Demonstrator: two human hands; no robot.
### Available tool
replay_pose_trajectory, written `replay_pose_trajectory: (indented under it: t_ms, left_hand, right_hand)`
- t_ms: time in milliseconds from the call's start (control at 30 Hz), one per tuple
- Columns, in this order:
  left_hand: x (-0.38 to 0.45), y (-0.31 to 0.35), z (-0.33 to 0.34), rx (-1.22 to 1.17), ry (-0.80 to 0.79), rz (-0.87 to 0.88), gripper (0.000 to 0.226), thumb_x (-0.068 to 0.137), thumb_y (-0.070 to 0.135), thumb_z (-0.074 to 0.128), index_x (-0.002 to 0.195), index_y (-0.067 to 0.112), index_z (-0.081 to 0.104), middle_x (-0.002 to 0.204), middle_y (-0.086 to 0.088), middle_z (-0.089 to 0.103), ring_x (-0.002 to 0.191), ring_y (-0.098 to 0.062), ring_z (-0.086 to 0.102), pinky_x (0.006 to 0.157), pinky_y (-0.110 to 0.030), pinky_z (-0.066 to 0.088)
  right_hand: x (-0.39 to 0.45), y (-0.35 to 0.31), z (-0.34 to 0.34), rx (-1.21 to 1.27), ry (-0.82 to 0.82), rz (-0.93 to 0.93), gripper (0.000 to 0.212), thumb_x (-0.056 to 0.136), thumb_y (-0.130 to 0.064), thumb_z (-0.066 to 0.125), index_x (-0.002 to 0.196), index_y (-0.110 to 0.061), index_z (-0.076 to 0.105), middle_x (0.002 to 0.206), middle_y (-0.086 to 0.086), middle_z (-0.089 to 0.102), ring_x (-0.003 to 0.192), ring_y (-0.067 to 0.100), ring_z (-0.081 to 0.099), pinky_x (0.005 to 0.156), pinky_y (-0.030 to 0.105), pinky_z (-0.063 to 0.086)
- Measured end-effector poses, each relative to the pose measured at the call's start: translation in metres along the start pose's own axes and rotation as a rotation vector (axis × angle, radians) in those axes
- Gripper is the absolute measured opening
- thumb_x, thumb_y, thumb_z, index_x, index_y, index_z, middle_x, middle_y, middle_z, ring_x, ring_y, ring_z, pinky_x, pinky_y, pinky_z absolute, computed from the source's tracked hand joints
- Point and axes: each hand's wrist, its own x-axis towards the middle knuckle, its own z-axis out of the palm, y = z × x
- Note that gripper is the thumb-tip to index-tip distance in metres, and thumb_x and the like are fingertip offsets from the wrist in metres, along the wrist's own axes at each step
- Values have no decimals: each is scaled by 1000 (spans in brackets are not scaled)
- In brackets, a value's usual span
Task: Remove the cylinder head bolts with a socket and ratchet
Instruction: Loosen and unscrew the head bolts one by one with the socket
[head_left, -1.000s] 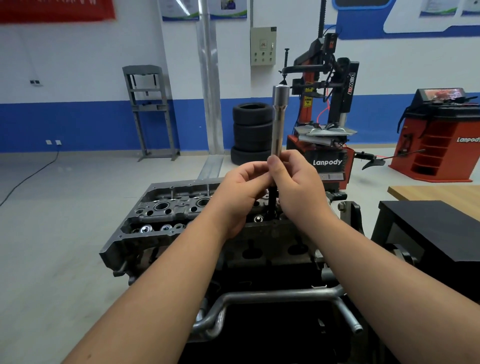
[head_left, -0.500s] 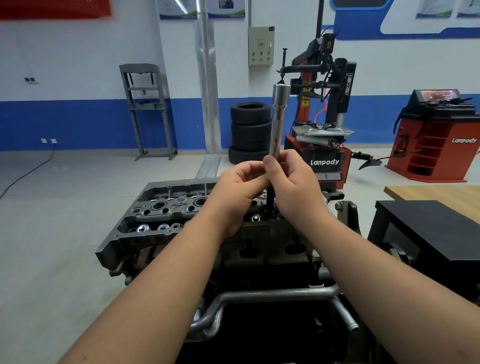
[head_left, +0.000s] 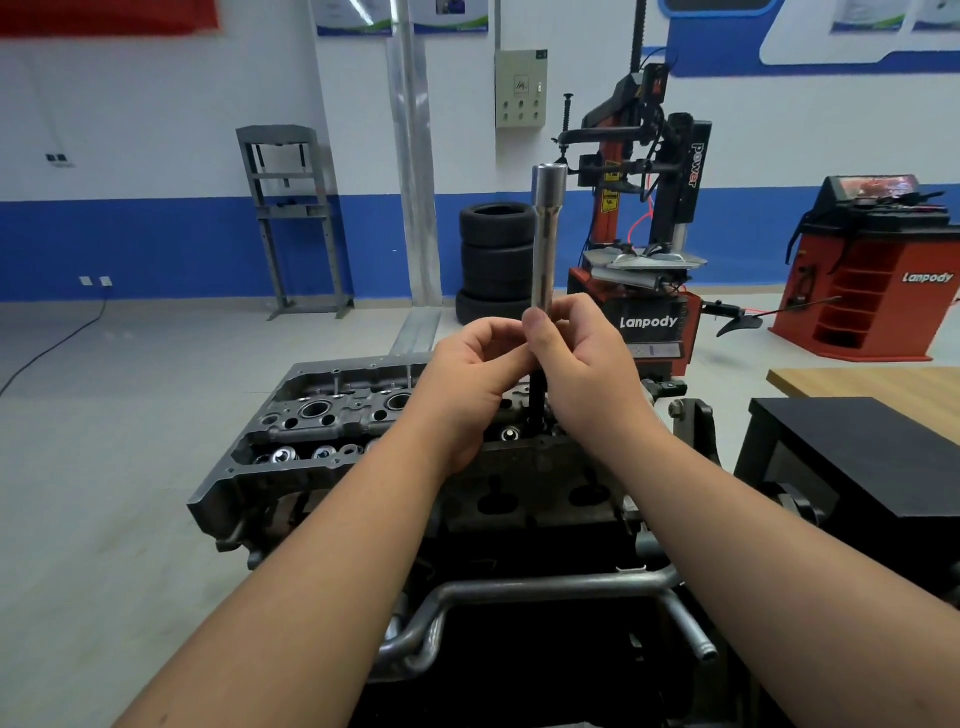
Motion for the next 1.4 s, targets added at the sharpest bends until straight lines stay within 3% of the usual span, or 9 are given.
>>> replay_pose_trajectory:
  t_ms: [200, 300, 367, 467, 600, 733, 967, 1233, 1400]
  left_hand:
    - [1, 2, -1, -19, -41, -43, 18, 103, 24, 58, 114, 23, 72, 109, 2, 78, 106, -13, 72, 94, -34, 53]
    - [0, 2, 0, -16, -21, -19, 20, 97, 28, 65, 114, 19, 72, 106, 1, 78, 103, -15, 73, 91, -32, 53]
    - [-2, 1, 0, -20, -4, 7, 36, 84, 35, 72, 113, 14, 72, 105, -2, 78, 101, -16, 74, 90, -32, 54]
    - [-2, 1, 0, -13, 4, 14, 42, 74, 39, 75, 109, 15, 71, 102, -2, 78, 98, -15, 74, 87, -31, 54]
    - [1, 2, -1, -5, -12, -26, 17, 96, 28, 66, 110, 22, 74, 105, 2, 78, 101, -13, 73, 87, -29, 53]
    - [1, 1, -1, 10, -11, -40, 17, 101, 25, 61, 113, 23, 73, 107, 2, 78, 104, -14, 73, 95, -36, 54]
    - [1, 0, 0, 36, 11, -10, 11, 95, 27, 70, 105, 22, 72, 98, 5, 78, 89, -6, 73, 73, -19, 54]
    - [4, 0, -1, -1, 4, -63, 16, 103, 25, 59, 112, 23, 73, 107, 1, 78, 105, -18, 71, 92, -35, 53]
    - [2, 0, -2, 8, 17, -38, 33, 82, 41, 73, 107, 20, 71, 101, 2, 78, 95, -13, 73, 89, -36, 52]
  right_hand:
    - [1, 2, -3, 2, -10, 22, 23, 106, -32, 47, 111, -20, 67, 93, -10, 69, 89, 1, 64, 74, 14, 51]
    - [0, 1, -1, 44, -26, 13, 20, 104, -32, 50, 112, -21, 64, 93, -7, 70, 89, 2, 66, 74, 15, 53]
    - [0, 0, 1, 50, -26, 13, 19, 102, -36, 54, 112, -20, 59, 94, -4, 70, 89, 6, 68, 76, 21, 56]
    - [-1, 0, 1, 27, -1, -11, 12, 102, -35, 54, 102, -23, 57, 88, -7, 66, 82, 0, 65, 68, 14, 51]
    - [1, 0, -2, 12, -5, 8, 14, 105, -33, 49, 102, -26, 61, 89, -12, 66, 84, -7, 62, 66, 6, 45]
    - [1, 0, -2, 18, -16, 5, 22, 107, -32, 45, 98, -31, 65, 84, -12, 67, 83, -3, 62, 68, 9, 46]
    - [0, 0, -1, 19, 0, 7, 15, 104, -35, 51, 106, -22, 58, 91, -10, 65, 84, -8, 62, 67, 6, 47]
    - [1, 1, -2, 1, 2, 4, 28, 107, -30, 43, 107, -16, 67, 89, -7, 68, 84, 0, 62, 70, 11, 47]
    - [0, 1, 0, 34, -18, 11, 22, 101, -37, 54, 112, -18, 56, 93, -6, 67, 86, 1, 66, 73, 16, 54]
